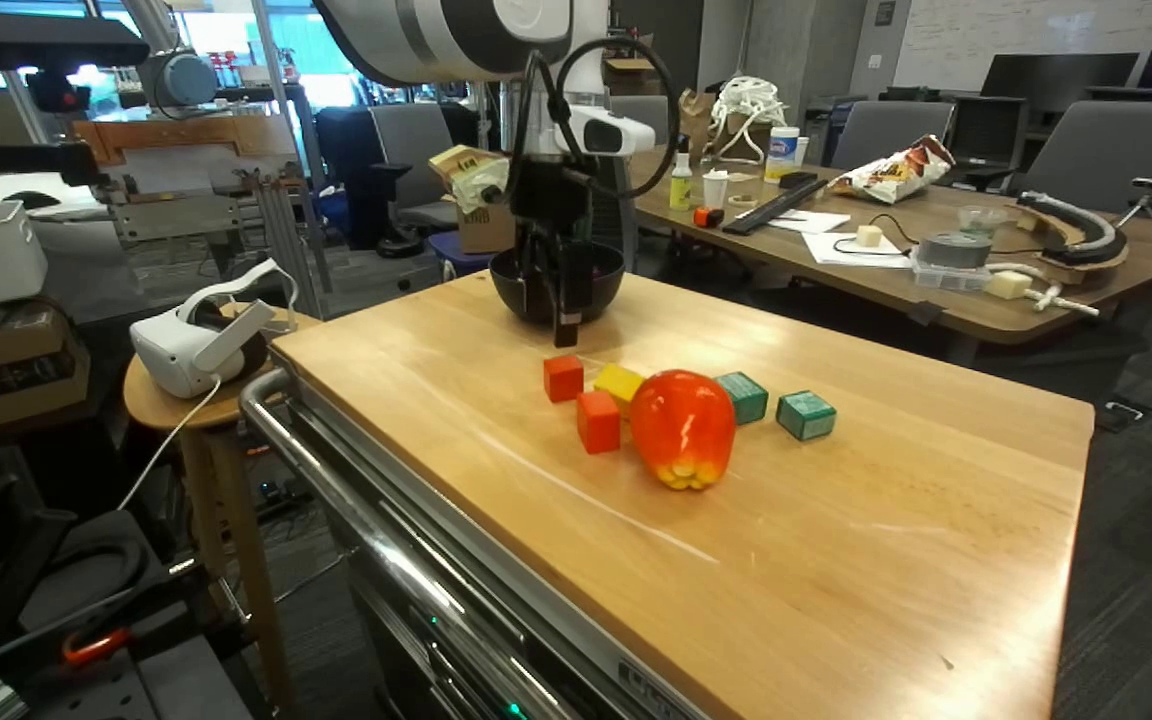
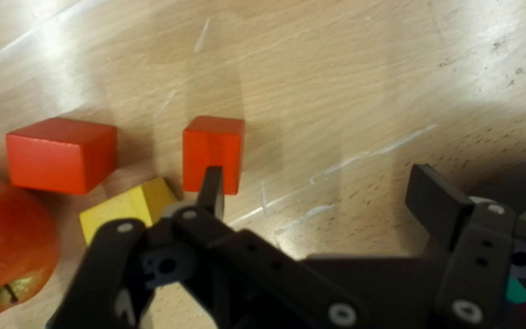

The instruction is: Put all the colored objects on the table in the bowl except the apple- move it backward

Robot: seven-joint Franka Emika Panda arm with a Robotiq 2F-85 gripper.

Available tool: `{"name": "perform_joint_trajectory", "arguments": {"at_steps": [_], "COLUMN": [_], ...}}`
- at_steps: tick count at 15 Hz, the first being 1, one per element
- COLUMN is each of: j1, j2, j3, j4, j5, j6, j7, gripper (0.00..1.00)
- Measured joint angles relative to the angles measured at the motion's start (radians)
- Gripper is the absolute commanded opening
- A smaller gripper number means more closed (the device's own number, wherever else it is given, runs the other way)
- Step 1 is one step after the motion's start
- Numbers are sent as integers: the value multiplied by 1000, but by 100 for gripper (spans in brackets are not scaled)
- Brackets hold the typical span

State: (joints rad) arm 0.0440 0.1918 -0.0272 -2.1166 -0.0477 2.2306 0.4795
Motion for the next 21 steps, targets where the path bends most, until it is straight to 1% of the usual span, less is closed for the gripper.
{"name": "perform_joint_trajectory", "arguments": {"at_steps": [3, 9, 10, 11, 16, 18, 19, 20, 21], "j1": [0, -7, -9, -11, -28, -33, -33, -33, -33], "j2": [-19, -22, -18, -12, 13, 17, 17, 16, 15], "j3": [-7, -28, -30, -33, -38, -38, -38, -38, -38], "j4": [-9, -41, -43, -43, -40, -38, -37, -36, -33], "j5": [-53, -50, -46, -44, 3, 24, 32, 43, 56], "j6": [-1, -3, -5, -5, -5, -5, -5, -4, -4], "j7": [48, 65, 65, 65, 62, 62, 61, 55, 46], "gripper": [100, 100, 91, 74, 34, 20, 11, 7, 8]}}
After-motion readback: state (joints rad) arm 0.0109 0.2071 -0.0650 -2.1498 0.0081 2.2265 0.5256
